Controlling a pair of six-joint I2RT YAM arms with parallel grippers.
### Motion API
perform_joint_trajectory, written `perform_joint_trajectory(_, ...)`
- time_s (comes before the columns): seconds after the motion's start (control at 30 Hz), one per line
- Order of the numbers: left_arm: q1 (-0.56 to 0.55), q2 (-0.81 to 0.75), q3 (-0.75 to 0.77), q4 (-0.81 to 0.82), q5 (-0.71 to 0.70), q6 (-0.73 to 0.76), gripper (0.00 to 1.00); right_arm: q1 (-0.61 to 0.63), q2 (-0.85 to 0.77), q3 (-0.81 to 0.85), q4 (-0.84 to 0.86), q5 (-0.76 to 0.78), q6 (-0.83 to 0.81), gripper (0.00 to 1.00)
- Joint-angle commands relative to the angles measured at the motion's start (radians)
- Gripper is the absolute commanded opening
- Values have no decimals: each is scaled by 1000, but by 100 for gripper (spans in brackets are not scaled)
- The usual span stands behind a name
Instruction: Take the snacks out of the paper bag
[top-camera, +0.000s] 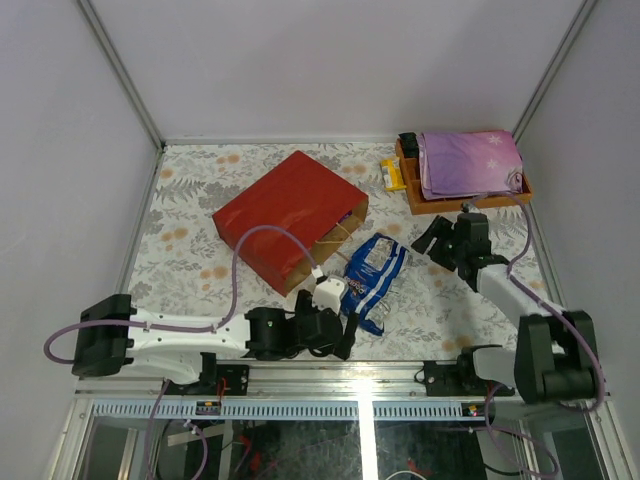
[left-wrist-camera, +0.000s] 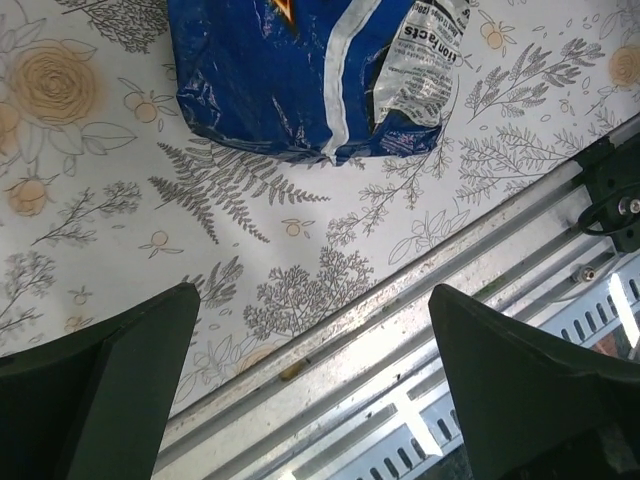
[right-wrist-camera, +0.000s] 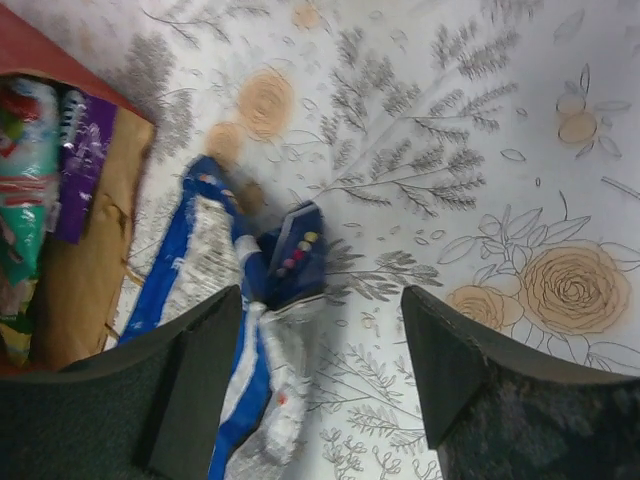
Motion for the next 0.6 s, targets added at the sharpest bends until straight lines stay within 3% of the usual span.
perform_joint_trajectory(0.0, 4, -9, -86, 288, -63, 6, 100, -97, 131, -88, 344, -272, 57, 69)
perform_joint_trajectory(0.1, 88, 21, -105, 343, -24, 23, 100, -106, 199, -84, 403, -299, 78, 63)
perform_joint_trajectory(0.27, 164, 54, -111, 436, 18, 95, 97, -105, 275, -76, 471, -342, 93, 62)
perform_joint_trajectory(0.53, 294, 102, -164, 613, 259, 131, 53, -71, 412, -121, 650, -427, 159, 65)
perform_joint_trajectory(0.57, 299, 102, -164, 614, 273, 130, 44, -61, 423, -129, 670, -430, 168, 64)
